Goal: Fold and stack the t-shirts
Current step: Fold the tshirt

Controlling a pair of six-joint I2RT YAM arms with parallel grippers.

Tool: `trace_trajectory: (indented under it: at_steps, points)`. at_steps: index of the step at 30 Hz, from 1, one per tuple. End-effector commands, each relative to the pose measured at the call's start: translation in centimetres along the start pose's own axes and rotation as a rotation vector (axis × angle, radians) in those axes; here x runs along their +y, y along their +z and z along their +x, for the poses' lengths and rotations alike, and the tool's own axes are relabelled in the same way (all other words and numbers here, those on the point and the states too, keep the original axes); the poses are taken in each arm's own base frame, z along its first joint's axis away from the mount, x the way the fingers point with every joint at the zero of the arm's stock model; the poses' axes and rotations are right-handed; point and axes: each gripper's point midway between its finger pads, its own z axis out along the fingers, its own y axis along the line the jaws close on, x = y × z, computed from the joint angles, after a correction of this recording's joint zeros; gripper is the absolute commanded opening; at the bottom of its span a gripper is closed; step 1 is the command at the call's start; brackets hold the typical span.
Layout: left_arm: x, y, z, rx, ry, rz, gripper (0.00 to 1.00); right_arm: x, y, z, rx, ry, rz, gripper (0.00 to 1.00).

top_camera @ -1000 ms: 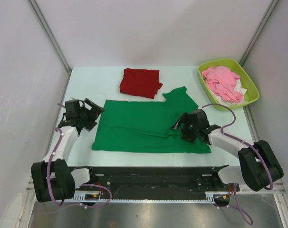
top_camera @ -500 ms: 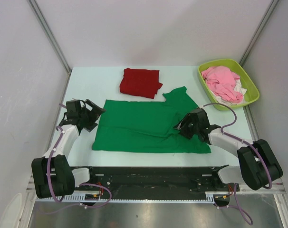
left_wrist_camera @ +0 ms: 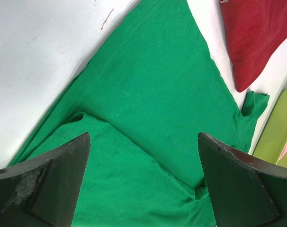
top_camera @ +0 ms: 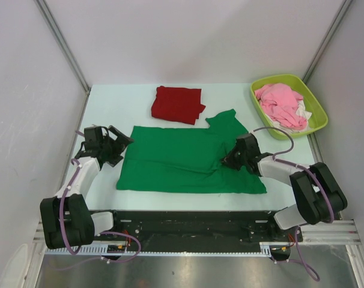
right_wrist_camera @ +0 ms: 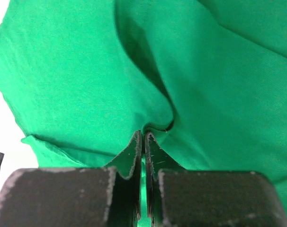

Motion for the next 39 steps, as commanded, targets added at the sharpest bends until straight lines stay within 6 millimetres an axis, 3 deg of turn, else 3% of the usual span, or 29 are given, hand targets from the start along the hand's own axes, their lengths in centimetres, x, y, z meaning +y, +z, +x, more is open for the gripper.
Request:
trace_trajectory:
  at_steps: [1, 9, 11, 12, 13, 16, 17, 19, 22, 26, 27, 29, 30, 31, 36, 39]
  points:
    - [-0.9, -0.2, -0.6, -0.013, 0.042, 0.038, 1.0, 4.7, 0.4, -2.1, -0.068, -0.04, -0.106, 0.0]
    - [-0.7, -0.3, -0.9, -0.016, 0.044, 0.027, 1.0, 8.5, 1.8, -1.3, -0.021, -0.073, -0.222, 0.0]
    - [-0.6, -0.3, -0.9, -0.017, 0.044, 0.024, 1.0, 9.4, 2.6, -0.7, 0.014, -0.086, -0.264, 0.06]
    - [-0.6, -0.4, -0.9, -0.019, 0.044, 0.023, 1.0, 9.7, 2.8, -0.4, 0.028, -0.086, -0.277, 0.1]
    - [-0.4, -0.4, -0.8, -0.02, 0.043, 0.021, 1.0, 10.6, 2.9, -0.6, 0.022, -0.094, -0.322, 0.3]
    - [-0.2, -0.4, -0.6, -0.02, 0.041, 0.018, 1.0, 11.7, 3.1, -0.4, 0.056, -0.099, -0.391, 0.59]
    - [-0.2, -0.6, -0.7, -0.025, 0.043, 0.022, 1.0, 11.9, 2.9, -1.1, 0.041, -0.094, -0.405, 0.66]
    - [0.0, -0.7, -0.7, -0.033, 0.045, 0.016, 1.0, 12.7, 2.2, -1.9, 0.026, -0.107, -0.449, 0.84]
    - [0.1, -1.3, -0.7, -0.05, 0.056, 0.021, 1.0, 13.7, -0.1, -4.3, -0.039, -0.127, -0.493, 1.0]
    - [0.2, -1.9, -0.4, -0.051, 0.077, 0.031, 1.0, 14.1, -4.5, -7.7, -0.177, -0.2, -0.497, 1.0]
    - [0.1, -2.0, -0.3, -0.051, 0.084, 0.034, 1.0, 14.0, -6.6, -8.6, -0.216, -0.214, -0.493, 1.0]
    - [0.5, -2.1, 0.1, -0.04, 0.092, 0.029, 1.0, 12.8, -8.0, -9.9, -0.274, -0.254, -0.442, 1.0]
    - [0.8, -2.2, 0.6, -0.031, 0.094, 0.033, 1.0, 11.1, -8.2, -9.9, -0.265, -0.254, -0.375, 1.0]
    - [0.8, -2.2, 0.8, -0.029, 0.096, 0.046, 1.0, 9.9, -9.4, -11.5, -0.323, -0.251, -0.332, 1.0]
    - [1.1, -1.9, 2.9, 0.036, 0.101, 0.085, 1.0, 1.3, -9.8, -13.1, -0.333, -0.218, -0.016, 1.0]
    - [1.2, -1.6, 3.2, 0.052, 0.126, 0.082, 1.0, -1.9, -9.7, -13.7, -0.322, -0.183, 0.094, 1.0]
